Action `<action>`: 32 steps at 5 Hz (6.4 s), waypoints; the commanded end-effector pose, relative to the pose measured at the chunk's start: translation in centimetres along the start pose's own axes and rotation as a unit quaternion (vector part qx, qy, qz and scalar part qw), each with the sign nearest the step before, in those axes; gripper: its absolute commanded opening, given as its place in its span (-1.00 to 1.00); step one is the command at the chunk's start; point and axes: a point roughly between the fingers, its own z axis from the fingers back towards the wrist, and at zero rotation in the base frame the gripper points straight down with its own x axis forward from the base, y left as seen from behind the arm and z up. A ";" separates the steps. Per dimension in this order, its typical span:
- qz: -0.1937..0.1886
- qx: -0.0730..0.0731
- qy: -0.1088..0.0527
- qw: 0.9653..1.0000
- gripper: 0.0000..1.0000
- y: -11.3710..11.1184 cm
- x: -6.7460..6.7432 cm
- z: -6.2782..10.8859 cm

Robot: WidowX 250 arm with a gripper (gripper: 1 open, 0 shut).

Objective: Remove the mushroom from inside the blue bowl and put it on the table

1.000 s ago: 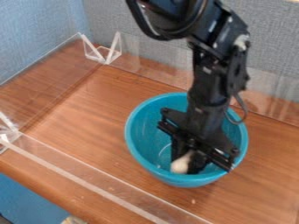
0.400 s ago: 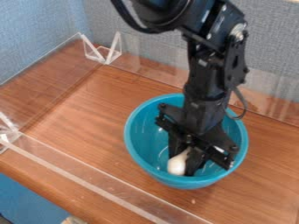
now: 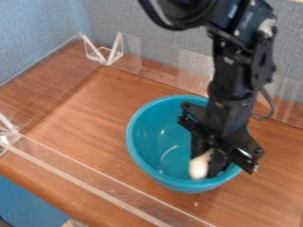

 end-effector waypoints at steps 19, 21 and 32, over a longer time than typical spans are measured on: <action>0.144 0.037 -0.003 0.989 -1.00 19.4 0.0 0.1; 0.158 0.035 0.004 0.987 -1.00 20.5 0.3 -0.9; 0.054 -0.007 0.045 0.998 -1.00 18.5 -0.4 -2.2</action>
